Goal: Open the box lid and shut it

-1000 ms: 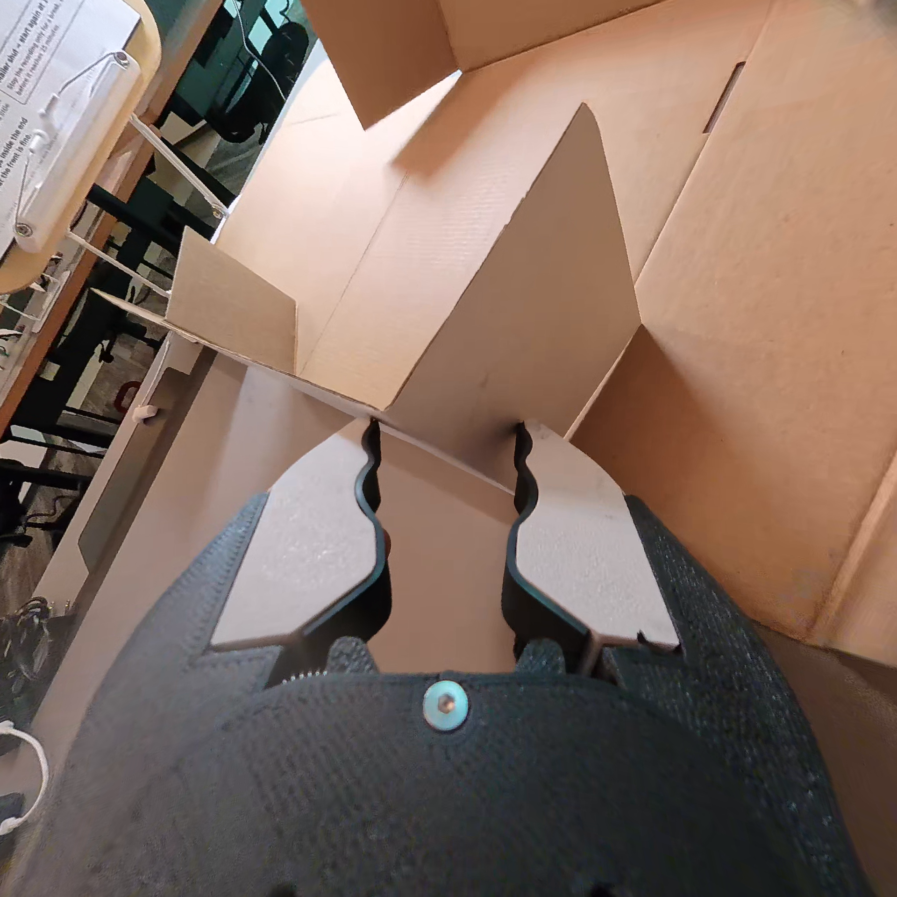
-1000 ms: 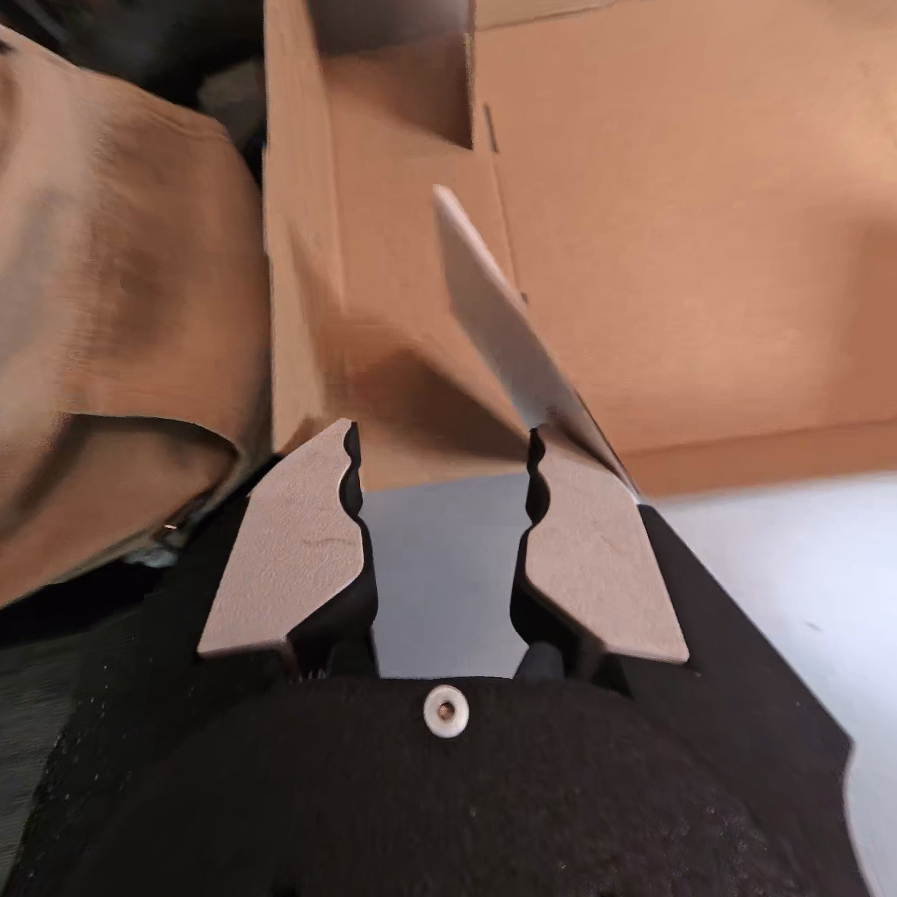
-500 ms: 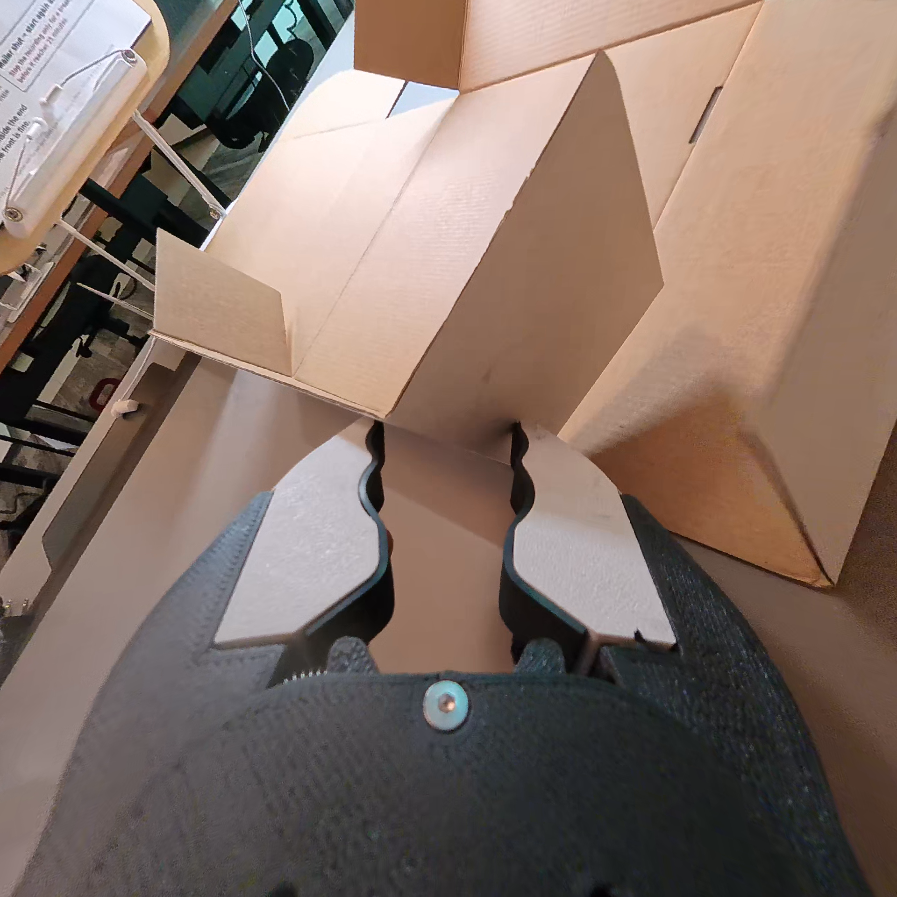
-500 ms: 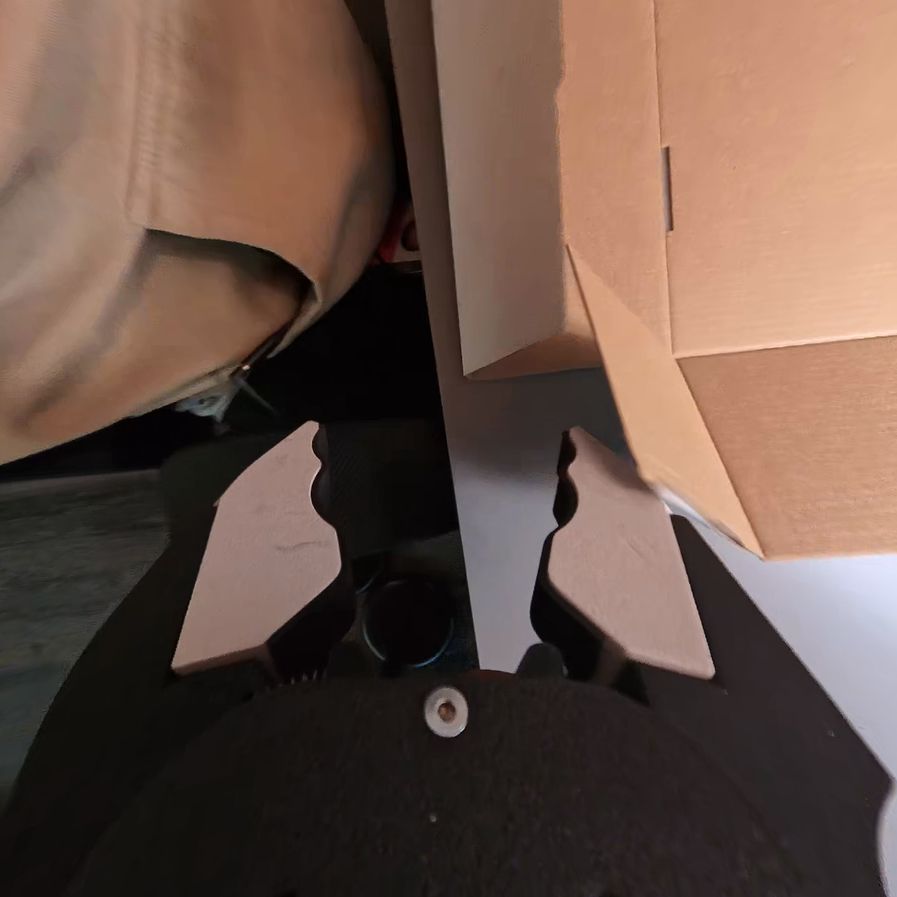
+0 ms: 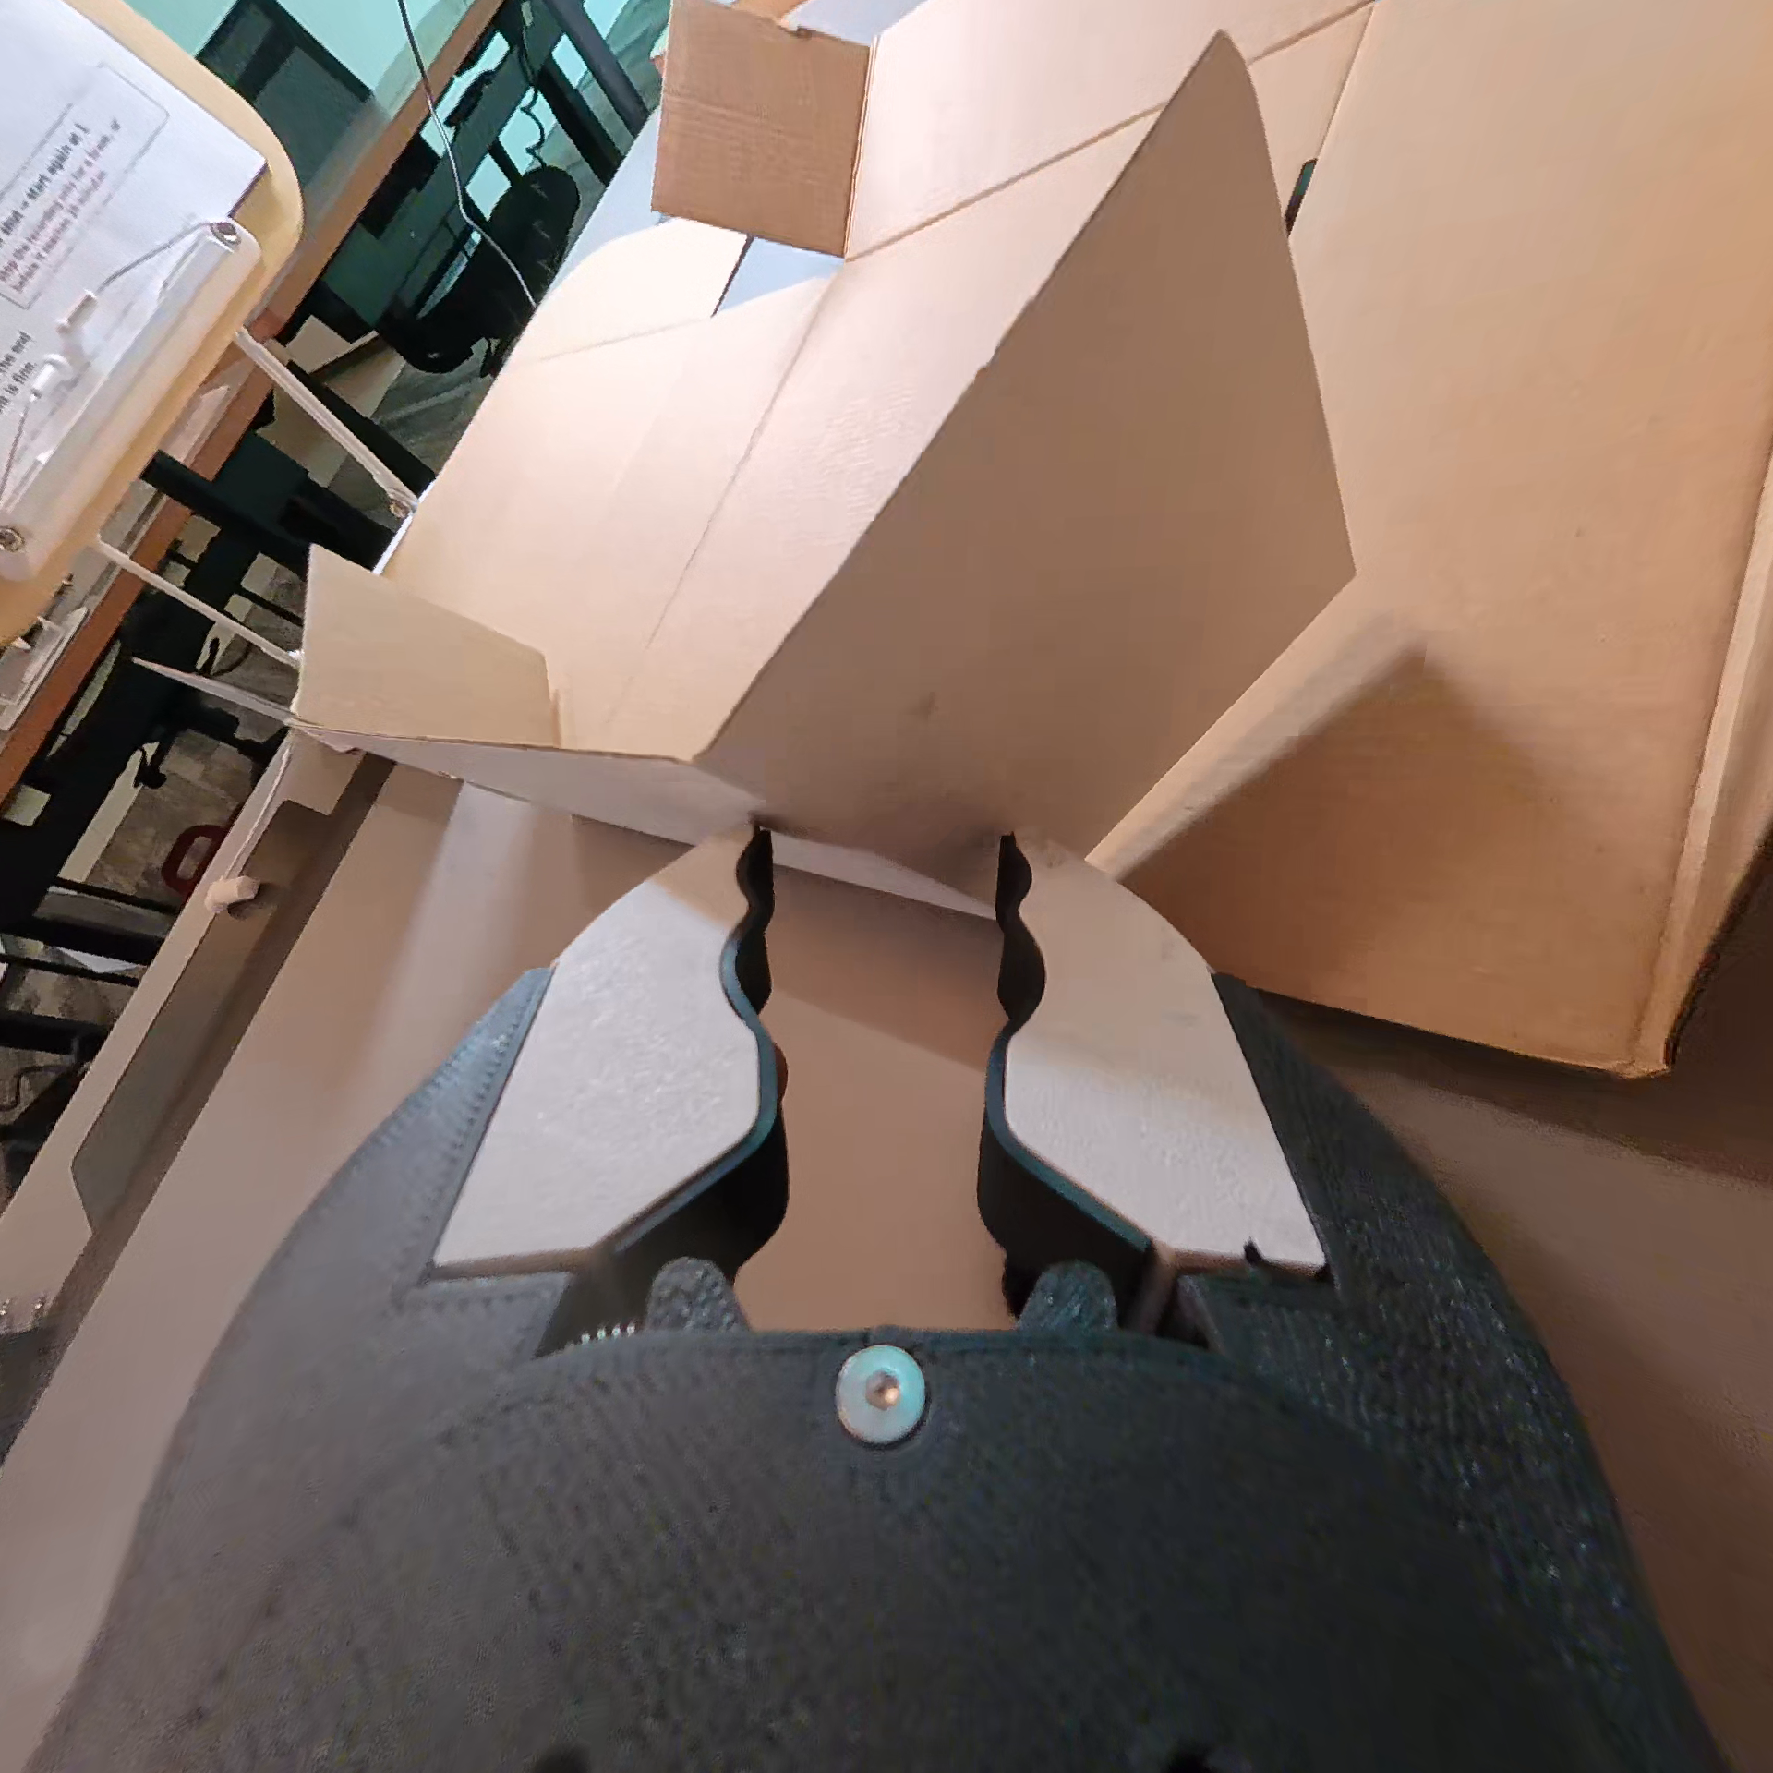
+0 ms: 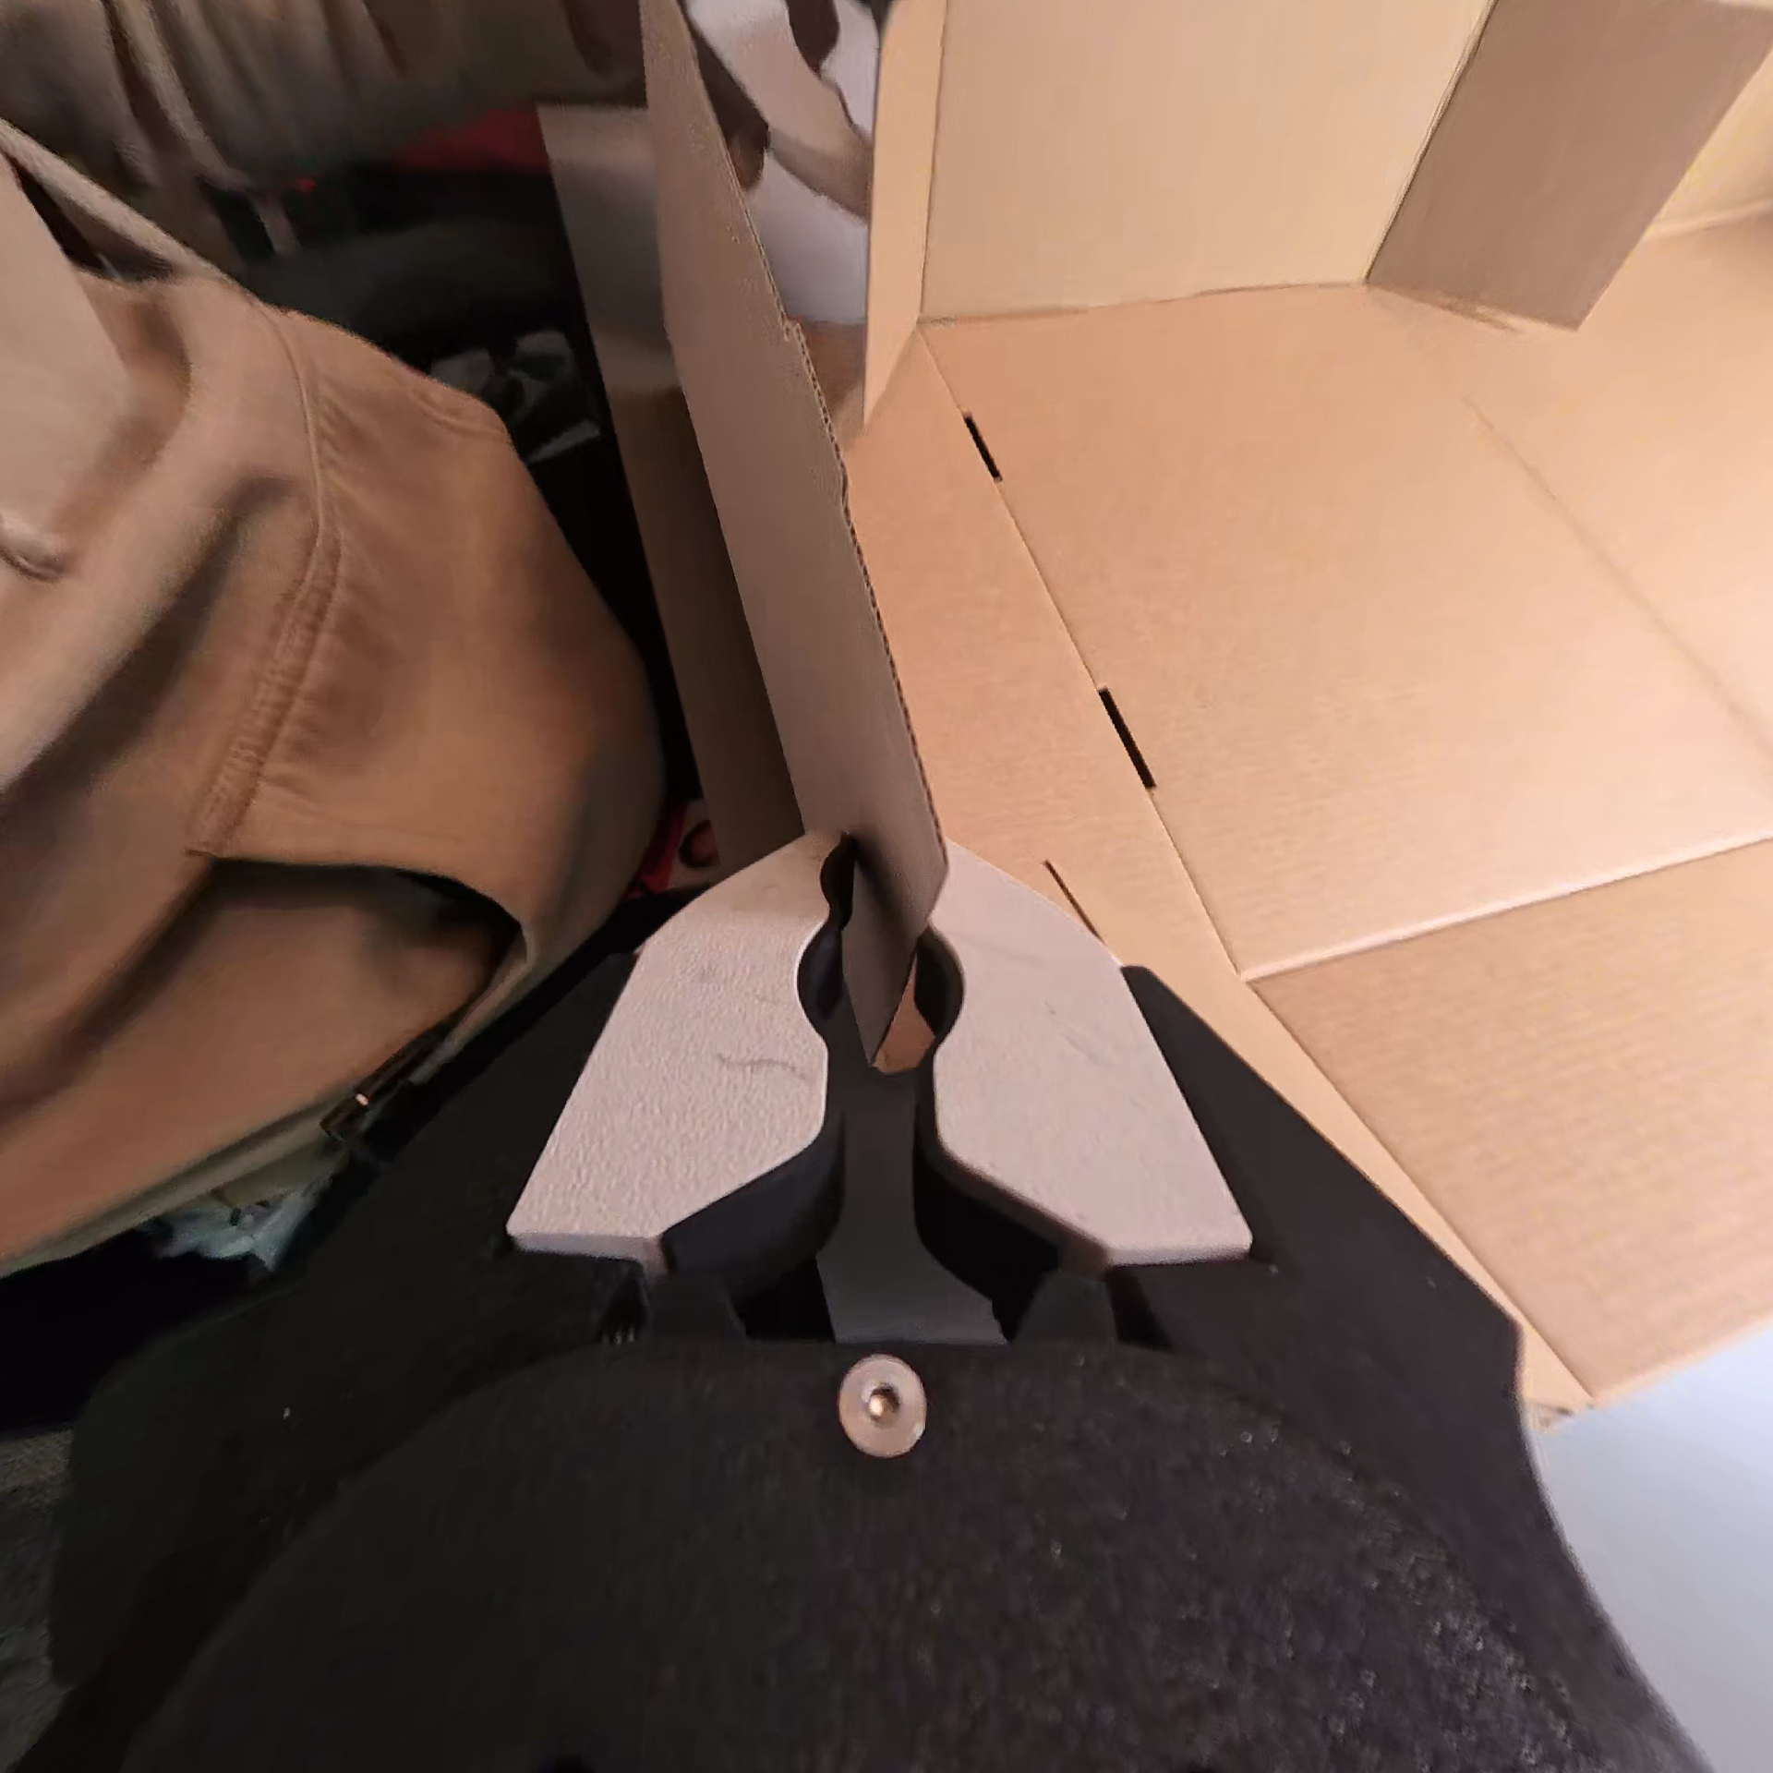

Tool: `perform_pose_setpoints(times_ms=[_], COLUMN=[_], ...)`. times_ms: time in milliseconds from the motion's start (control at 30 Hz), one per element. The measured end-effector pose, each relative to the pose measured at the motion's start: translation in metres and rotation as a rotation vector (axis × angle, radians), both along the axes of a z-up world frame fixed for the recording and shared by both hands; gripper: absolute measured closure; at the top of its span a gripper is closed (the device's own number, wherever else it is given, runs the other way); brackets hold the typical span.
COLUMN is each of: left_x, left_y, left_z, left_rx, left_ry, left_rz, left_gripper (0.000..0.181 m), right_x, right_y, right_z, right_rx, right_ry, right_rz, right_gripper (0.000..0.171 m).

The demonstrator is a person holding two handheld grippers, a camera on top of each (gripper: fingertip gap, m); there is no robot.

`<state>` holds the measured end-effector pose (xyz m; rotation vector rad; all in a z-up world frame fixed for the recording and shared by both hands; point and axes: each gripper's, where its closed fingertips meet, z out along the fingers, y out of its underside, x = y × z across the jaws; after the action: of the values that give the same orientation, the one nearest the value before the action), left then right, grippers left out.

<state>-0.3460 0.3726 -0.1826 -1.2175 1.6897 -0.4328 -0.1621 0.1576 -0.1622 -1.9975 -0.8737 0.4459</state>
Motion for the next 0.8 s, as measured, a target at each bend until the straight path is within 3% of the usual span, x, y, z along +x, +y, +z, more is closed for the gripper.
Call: perform_pose_setpoints(times_ms=[33, 133, 233, 433, 533, 700, 800], left_x=[0.000, -0.003, -0.012, -0.031, -0.026, 0.003, 0.010], left_y=[0.000, 0.003, 0.006, 0.030, 0.033, 0.010, 0.002], left_z=[0.001, 0.007, 0.015, 0.030, 0.031, 0.033, 0.028], left_rx=[0.005, -0.017, -0.146, -0.381, -0.506, -0.247, -0.147], left_ry=[-0.006, -0.041, -0.100, -0.243, -0.280, -0.182, -0.106], left_rz=[-0.005, -0.012, -0.043, 0.002, 0.002, -0.089, -0.132], left_gripper=[0.136, 0.139, 0.144, 0.143, 0.134, 0.149, 0.151], right_x=[-0.002, 0.006, 0.013, 0.016, 0.017, 0.017, 0.033], right_y=[0.002, 0.011, 0.019, 0.032, 0.037, 0.046, 0.057], right_z=[0.008, 0.025, 0.037, 0.040, 0.041, 0.046, 0.046], right_rx=[0.000, -0.042, -0.063, -0.134, -0.142, -0.144, -0.187], right_ry=[0.062, 0.221, 0.338, 0.432, 0.449, 0.436, 0.508], right_rz=[0.003, -0.046, -0.088, -0.156, -0.162, -0.177, -0.278], right_gripper=[0.163, 0.163, 0.163, 0.162, 0.161, 0.160, 0.159])
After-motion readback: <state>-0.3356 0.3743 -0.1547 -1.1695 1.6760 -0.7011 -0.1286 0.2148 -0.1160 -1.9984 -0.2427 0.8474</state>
